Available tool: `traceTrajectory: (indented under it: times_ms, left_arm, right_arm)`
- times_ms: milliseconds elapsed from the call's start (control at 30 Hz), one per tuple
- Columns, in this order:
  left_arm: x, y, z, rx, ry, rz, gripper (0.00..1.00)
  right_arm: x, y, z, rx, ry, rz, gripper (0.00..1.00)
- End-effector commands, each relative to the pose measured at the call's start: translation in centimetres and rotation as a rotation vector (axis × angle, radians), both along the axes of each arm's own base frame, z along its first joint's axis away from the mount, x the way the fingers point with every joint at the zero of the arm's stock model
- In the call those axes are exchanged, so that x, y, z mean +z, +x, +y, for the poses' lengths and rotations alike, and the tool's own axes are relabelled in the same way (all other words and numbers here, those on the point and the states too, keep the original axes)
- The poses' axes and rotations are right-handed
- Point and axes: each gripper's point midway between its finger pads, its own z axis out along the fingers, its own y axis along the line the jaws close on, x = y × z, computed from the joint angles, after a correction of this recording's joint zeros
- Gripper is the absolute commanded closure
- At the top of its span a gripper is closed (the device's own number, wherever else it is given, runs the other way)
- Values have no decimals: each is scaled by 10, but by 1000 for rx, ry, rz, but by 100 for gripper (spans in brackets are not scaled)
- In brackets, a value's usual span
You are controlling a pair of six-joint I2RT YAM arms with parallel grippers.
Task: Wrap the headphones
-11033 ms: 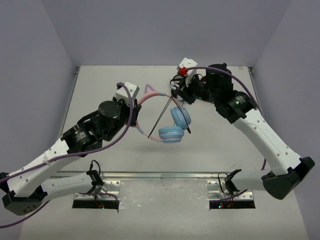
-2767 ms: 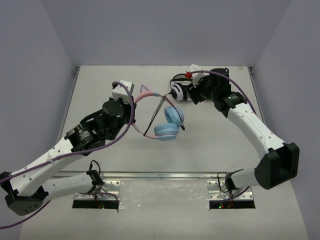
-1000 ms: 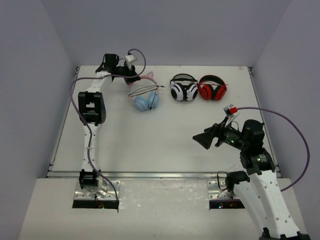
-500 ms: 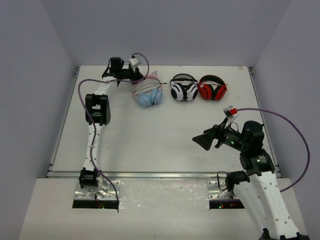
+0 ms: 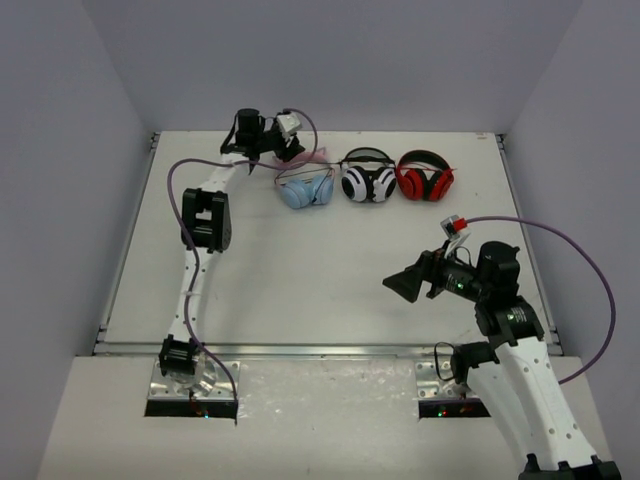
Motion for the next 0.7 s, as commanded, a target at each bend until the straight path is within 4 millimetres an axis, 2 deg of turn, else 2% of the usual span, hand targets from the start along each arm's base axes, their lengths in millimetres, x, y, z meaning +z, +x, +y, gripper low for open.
traceTrajectory:
  times_ms: [0, 33, 133, 167, 233, 267, 300, 333, 400, 433, 467, 500, 533, 567, 600, 633, 667]
  left_arm:
    - [49, 21, 10, 33, 29, -200, 45]
    - [55, 22, 11, 40, 28, -212, 42]
    - [93, 29, 22, 118, 13, -284, 33]
    - [121, 32, 28, 168, -8, -327, 29]
    - [150, 32, 36, 223, -37, -358, 18]
    - [188, 29, 42, 278, -96, -385, 15]
    - [195, 27, 46, 310, -121, -371, 0]
    - [237, 20, 55, 382, -193, -390, 0]
    - [269, 11, 69, 484, -282, -367, 0]
    - [274, 7, 78, 553, -331, -325, 0]
    - [307, -7, 106, 729, -448, -284, 0]
    - [315, -15, 119, 816, -492, -252, 0]
    - [296, -25, 135, 930, -505, -176, 0]
    - [317, -58, 168, 1148, -637, -122, 0]
    - [311, -77, 182, 1239, -658, -89, 0]
    - [265, -99, 193, 1344, -599, 3, 0]
    - [289, -147, 211, 1455, -677, -4, 0]
  right_arm:
    - [1, 4, 1, 1, 0, -22, 1]
    - [-2, 5, 1, 1, -2, -12, 1]
    - [-7, 6, 3, 12, 0, 5, 1]
    - [-11, 6, 4, 13, -3, 16, 1]
    - [-12, 8, 3, 11, -13, 6, 1]
    - [-12, 10, 2, -1, -20, 2, 1]
    - [-13, 15, -2, -24, -44, -16, 1]
    - [-11, 22, -7, -58, -75, -37, 1]
    - [-9, 30, -16, -107, -117, -53, 1]
    - [-10, 34, -21, -137, -143, -57, 1]
    - [-5, 41, -26, -170, -168, -73, 1]
    - [-2, 47, -34, -215, -198, -84, 1]
    - [-6, 53, -49, -292, -258, -62, 1]
    - [6, 59, -58, -348, -282, -79, 1]
    - [7, 64, -68, -403, -314, -71, 1]
    - [3, 70, -90, -514, -383, -49, 1]
    - [13, 73, -99, -562, -408, -59, 1]
